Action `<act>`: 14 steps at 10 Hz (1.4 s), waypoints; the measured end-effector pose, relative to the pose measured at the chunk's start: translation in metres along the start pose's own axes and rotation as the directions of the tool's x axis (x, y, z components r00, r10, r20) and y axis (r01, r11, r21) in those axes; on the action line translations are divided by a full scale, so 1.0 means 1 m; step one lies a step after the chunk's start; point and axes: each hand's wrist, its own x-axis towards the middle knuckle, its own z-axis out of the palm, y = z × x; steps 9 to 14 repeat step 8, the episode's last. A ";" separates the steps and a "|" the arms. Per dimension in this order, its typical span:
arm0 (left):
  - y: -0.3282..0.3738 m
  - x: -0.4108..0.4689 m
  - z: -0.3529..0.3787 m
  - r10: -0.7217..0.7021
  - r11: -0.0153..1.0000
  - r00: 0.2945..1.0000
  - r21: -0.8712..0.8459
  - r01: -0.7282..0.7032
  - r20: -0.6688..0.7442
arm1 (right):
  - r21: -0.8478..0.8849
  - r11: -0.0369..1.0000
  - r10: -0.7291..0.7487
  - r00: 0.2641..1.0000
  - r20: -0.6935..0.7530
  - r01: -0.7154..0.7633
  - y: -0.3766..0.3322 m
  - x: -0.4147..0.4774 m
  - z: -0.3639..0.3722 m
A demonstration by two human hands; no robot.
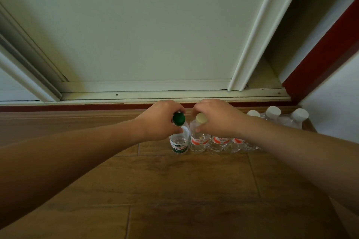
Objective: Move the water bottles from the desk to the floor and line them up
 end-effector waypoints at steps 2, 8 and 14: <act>-0.001 0.000 0.001 -0.004 1.000 1.000 0.000 0.004 -0.003 | 0.018 1.000 0.004 1.000 -0.008 -0.003 0.002 -0.002 -0.001; 0.005 -0.003 -0.002 0.000 0.999 0.998 0.046 0.003 -0.058 | 0.037 0.999 0.041 0.999 -0.031 -0.040 0.001 -0.012 -0.021; 0.005 -0.003 -0.002 0.000 0.999 0.998 0.046 0.003 -0.058 | 0.037 0.999 0.041 0.999 -0.031 -0.040 0.001 -0.012 -0.021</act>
